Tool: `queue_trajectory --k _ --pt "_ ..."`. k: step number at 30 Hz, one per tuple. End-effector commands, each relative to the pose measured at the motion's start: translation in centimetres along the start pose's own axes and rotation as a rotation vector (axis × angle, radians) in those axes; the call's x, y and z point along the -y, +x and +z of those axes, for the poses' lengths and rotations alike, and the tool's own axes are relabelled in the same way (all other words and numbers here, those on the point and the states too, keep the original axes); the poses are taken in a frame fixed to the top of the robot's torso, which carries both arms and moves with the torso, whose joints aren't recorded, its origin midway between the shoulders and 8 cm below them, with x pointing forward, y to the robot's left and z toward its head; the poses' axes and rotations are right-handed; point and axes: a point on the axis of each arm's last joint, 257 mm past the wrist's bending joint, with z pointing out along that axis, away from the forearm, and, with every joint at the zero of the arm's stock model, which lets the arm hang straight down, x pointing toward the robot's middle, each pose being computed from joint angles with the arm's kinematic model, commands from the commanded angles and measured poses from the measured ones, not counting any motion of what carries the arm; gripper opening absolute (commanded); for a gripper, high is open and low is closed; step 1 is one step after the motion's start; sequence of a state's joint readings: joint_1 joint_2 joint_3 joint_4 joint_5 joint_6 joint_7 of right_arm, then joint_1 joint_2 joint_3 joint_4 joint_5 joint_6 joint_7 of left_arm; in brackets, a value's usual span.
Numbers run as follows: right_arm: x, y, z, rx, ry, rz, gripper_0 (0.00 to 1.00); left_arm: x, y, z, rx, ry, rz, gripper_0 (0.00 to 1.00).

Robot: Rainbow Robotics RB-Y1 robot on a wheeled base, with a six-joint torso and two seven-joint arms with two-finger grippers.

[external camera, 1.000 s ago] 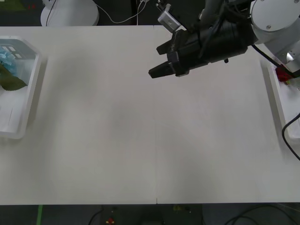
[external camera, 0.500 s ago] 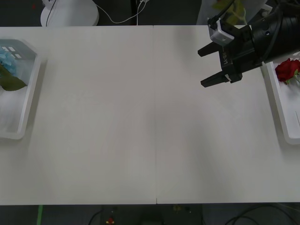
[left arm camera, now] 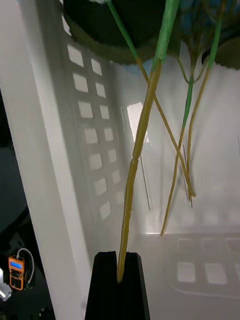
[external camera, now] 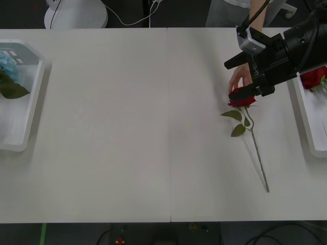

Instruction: Put the red flowers into the right box and the blue flowers into the left box

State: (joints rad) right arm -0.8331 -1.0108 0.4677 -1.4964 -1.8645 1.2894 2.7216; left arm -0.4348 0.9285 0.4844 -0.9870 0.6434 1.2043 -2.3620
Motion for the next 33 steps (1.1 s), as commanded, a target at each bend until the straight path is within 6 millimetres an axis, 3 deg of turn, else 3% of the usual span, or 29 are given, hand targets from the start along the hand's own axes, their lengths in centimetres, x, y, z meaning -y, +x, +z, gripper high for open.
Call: queue_trajectory --k 1,5,6,7,8,9,11,14,20,27,30,33 --pt "0.1 -0.2 -1.7 -0.006 0.016 0.003 0.92 -2.6 3.1 -0.6 -0.076 -0.079 -0.027 0.00" --pt "-0.2 -0.1 -1.7 -0.011 0.005 0.003 0.92 -2.7 5.3 0.5 -0.103 -0.113 0.001 0.00" --pt "-0.3 0.0 -1.7 -0.013 0.001 0.003 0.92 -2.9 5.5 0.7 -0.100 -0.126 0.007 0.06" --pt "-0.3 0.0 -1.7 -0.014 0.001 0.003 0.92 -3.0 5.6 0.8 -0.101 -0.130 0.011 0.22" --pt "-0.3 0.2 -1.7 -0.021 0.000 0.002 0.92 -3.0 5.7 0.9 -0.100 -0.135 0.016 0.56" --pt "-0.3 0.4 -1.7 -0.030 -0.001 0.000 0.92 -3.0 5.7 0.9 -0.098 -0.134 0.015 0.81" --pt "-0.3 0.7 -1.7 -0.041 0.000 -0.003 0.92 -3.0 5.6 0.9 -0.094 -0.132 0.014 1.00" --pt "-0.5 1.2 -1.7 -0.063 -0.011 -0.008 0.92 -3.0 5.3 0.7 -0.081 -0.125 0.014 1.00" --pt "-1.2 2.3 -1.4 -0.162 0.019 0.338 0.92 -1.4 3.1 -1.3 -0.019 -0.003 -0.016 1.00" --pt "-1.8 4.0 -0.3 -0.309 0.152 0.799 0.92 4.0 -2.0 -5.4 0.147 0.243 0.041 1.00" --pt "-1.5 5.4 0.1 -0.355 0.222 0.954 0.92 6.5 -4.4 -6.9 0.233 0.345 0.029 1.00" --pt "-0.7 8.3 0.0 -0.437 0.321 1.069 0.92 8.7 -6.5 -8.4 0.311 0.437 0.011 1.00"
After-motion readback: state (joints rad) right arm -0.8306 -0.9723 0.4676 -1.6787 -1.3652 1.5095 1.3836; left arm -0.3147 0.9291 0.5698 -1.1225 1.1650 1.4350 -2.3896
